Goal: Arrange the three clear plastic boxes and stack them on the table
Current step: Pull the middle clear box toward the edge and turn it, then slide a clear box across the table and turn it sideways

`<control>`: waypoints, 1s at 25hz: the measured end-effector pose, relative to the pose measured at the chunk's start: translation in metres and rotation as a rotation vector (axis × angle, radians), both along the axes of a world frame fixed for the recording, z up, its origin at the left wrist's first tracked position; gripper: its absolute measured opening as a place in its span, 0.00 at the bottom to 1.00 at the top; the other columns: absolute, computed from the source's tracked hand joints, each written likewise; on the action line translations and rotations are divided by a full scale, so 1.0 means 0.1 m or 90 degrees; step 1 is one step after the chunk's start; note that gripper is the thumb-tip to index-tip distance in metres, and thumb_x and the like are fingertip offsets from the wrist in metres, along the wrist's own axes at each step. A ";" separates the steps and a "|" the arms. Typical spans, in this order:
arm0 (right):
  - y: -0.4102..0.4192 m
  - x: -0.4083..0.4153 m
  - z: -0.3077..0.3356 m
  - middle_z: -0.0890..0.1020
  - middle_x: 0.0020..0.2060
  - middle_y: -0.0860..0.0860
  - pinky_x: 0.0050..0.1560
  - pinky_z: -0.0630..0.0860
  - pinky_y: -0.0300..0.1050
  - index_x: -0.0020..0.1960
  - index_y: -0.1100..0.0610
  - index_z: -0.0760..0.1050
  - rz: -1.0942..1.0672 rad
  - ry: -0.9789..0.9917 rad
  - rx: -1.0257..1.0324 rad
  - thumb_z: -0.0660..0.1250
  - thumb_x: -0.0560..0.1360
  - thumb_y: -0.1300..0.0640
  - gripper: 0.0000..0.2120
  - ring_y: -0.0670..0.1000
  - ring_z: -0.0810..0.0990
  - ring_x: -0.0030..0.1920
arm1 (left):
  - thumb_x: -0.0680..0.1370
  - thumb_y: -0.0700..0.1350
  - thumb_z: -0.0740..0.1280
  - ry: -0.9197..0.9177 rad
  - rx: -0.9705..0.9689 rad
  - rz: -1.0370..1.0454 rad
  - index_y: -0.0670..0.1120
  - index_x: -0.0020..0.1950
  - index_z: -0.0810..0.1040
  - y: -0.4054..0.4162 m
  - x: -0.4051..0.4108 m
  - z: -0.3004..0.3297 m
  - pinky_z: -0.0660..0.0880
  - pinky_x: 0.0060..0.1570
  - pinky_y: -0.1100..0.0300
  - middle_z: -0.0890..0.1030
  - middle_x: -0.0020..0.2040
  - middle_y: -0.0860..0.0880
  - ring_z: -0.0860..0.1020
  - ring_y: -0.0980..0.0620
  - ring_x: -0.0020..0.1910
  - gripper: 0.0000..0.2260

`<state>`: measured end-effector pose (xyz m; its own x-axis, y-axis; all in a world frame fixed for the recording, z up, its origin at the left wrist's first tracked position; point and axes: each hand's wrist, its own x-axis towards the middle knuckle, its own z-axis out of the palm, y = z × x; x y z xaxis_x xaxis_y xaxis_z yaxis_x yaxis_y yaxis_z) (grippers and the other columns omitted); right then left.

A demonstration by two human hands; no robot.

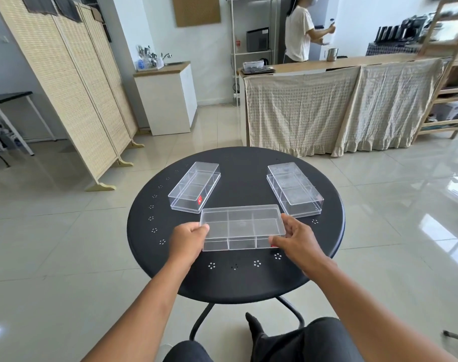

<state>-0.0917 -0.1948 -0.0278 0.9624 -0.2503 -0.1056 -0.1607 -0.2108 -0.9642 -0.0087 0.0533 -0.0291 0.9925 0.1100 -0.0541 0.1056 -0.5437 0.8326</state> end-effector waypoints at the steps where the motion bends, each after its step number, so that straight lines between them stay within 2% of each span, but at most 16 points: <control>1: -0.01 -0.01 0.03 0.84 0.66 0.45 0.72 0.77 0.53 0.65 0.48 0.80 -0.002 -0.004 0.014 0.74 0.74 0.67 0.24 0.48 0.84 0.64 | 0.73 0.53 0.66 -0.019 0.054 0.004 0.48 0.39 0.77 -0.02 -0.01 0.05 0.78 0.44 0.46 0.79 0.37 0.45 0.77 0.41 0.38 0.09; 2: -0.04 -0.01 0.07 0.81 0.71 0.48 0.74 0.75 0.54 0.74 0.54 0.75 -0.039 0.008 0.010 0.75 0.74 0.64 0.29 0.50 0.81 0.69 | 0.75 0.51 0.67 -0.053 0.103 0.012 0.47 0.42 0.78 -0.05 -0.01 0.11 0.76 0.47 0.48 0.81 0.42 0.46 0.78 0.40 0.45 0.08; 3: -0.09 0.00 0.11 0.80 0.71 0.50 0.74 0.74 0.54 0.77 0.58 0.71 -0.083 0.012 0.002 0.76 0.74 0.60 0.33 0.51 0.80 0.70 | 0.76 0.49 0.67 -0.097 0.128 0.019 0.45 0.49 0.81 -0.11 0.02 0.20 0.75 0.52 0.49 0.82 0.49 0.47 0.79 0.40 0.51 0.08; 4: -0.17 0.01 0.14 0.83 0.67 0.50 0.73 0.76 0.54 0.77 0.59 0.71 -0.142 0.014 -0.008 0.76 0.74 0.57 0.34 0.52 0.81 0.68 | 0.77 0.48 0.67 -0.138 0.125 0.016 0.44 0.56 0.82 -0.19 0.07 0.30 0.75 0.56 0.50 0.84 0.53 0.46 0.80 0.40 0.56 0.11; 5: -0.27 0.02 0.16 0.86 0.60 0.48 0.70 0.78 0.55 0.74 0.60 0.75 -0.197 0.012 -0.015 0.76 0.74 0.53 0.31 0.53 0.84 0.64 | 0.77 0.47 0.67 -0.169 0.117 -0.005 0.44 0.57 0.83 -0.30 0.13 0.42 0.75 0.58 0.51 0.85 0.54 0.45 0.81 0.41 0.57 0.12; 7: -0.54 0.07 0.15 0.88 0.45 0.48 0.62 0.82 0.60 0.63 0.62 0.82 -0.290 0.037 0.009 0.75 0.74 0.50 0.22 0.55 0.87 0.52 | 0.77 0.46 0.68 -0.188 0.090 -0.074 0.48 0.48 0.83 -0.60 0.34 0.62 0.75 0.54 0.55 0.84 0.46 0.46 0.81 0.44 0.50 0.04; 9: -0.74 0.17 0.14 0.86 0.37 0.54 0.56 0.85 0.63 0.55 0.67 0.82 -0.330 0.062 0.054 0.75 0.76 0.48 0.21 0.57 0.87 0.39 | 0.76 0.47 0.70 -0.125 0.024 -0.135 0.47 0.46 0.85 -0.94 0.65 0.76 0.77 0.53 0.55 0.84 0.44 0.49 0.80 0.48 0.44 0.05; 11: -0.92 0.33 0.10 0.85 0.38 0.57 0.48 0.87 0.62 0.57 0.68 0.81 -0.324 0.098 0.089 0.74 0.76 0.44 0.26 0.57 0.87 0.33 | 0.75 0.49 0.71 -0.064 -0.017 -0.184 0.45 0.41 0.84 -1.30 1.03 0.77 0.77 0.46 0.56 0.81 0.38 0.48 0.76 0.48 0.37 0.08; 14: -1.07 0.60 0.05 0.85 0.41 0.60 0.32 0.86 0.52 0.62 0.69 0.78 -0.301 0.132 0.089 0.73 0.77 0.39 0.33 0.58 0.88 0.30 | 0.71 0.48 0.69 -0.042 0.040 -0.242 0.48 0.30 0.69 -1.82 1.55 0.65 0.65 0.37 0.56 0.67 0.30 0.46 0.65 0.48 0.32 0.13; 17: -1.14 0.78 0.03 0.86 0.39 0.61 0.31 0.86 0.51 0.49 0.64 0.78 -0.275 0.145 -0.010 0.71 0.78 0.41 0.23 0.55 0.88 0.28 | 0.73 0.47 0.69 -0.025 0.106 -0.304 0.51 0.32 0.59 -2.22 2.01 0.49 0.59 0.37 0.54 0.62 0.31 0.50 0.62 0.48 0.34 0.19; 19: -1.24 0.90 0.04 0.87 0.39 0.60 0.28 0.84 0.46 0.42 0.58 0.76 -0.270 0.148 -0.060 0.71 0.79 0.44 0.18 0.54 0.87 0.27 | 0.74 0.49 0.70 0.010 0.132 -0.337 0.52 0.34 0.62 -2.38 2.26 0.38 0.60 0.36 0.54 0.65 0.34 0.52 0.65 0.48 0.37 0.18; 22: -1.48 1.11 0.05 0.87 0.32 0.59 0.30 0.84 0.44 0.44 0.63 0.82 -0.281 0.166 -0.099 0.70 0.80 0.45 0.20 0.55 0.88 0.28 | 0.75 0.52 0.72 0.041 0.158 -0.345 0.47 0.39 0.78 -2.36 2.53 0.22 0.71 0.41 0.57 0.77 0.38 0.49 0.75 0.49 0.39 0.11; 24: -1.64 1.23 0.07 0.88 0.32 0.60 0.29 0.83 0.41 0.44 0.64 0.84 -0.301 0.165 -0.107 0.70 0.80 0.45 0.21 0.58 0.89 0.32 | 0.75 0.54 0.74 0.102 0.103 -0.331 0.42 0.49 0.83 -2.27 2.60 0.14 0.76 0.42 0.58 0.83 0.46 0.46 0.79 0.48 0.42 0.15; 25: -1.71 1.30 0.07 0.88 0.35 0.61 0.28 0.82 0.40 0.44 0.65 0.84 -0.308 0.161 -0.105 0.70 0.80 0.46 0.21 0.59 0.89 0.35 | 0.76 0.54 0.74 0.146 0.070 -0.325 0.40 0.55 0.83 -2.21 2.59 0.14 0.78 0.41 0.58 0.84 0.51 0.44 0.80 0.48 0.43 0.18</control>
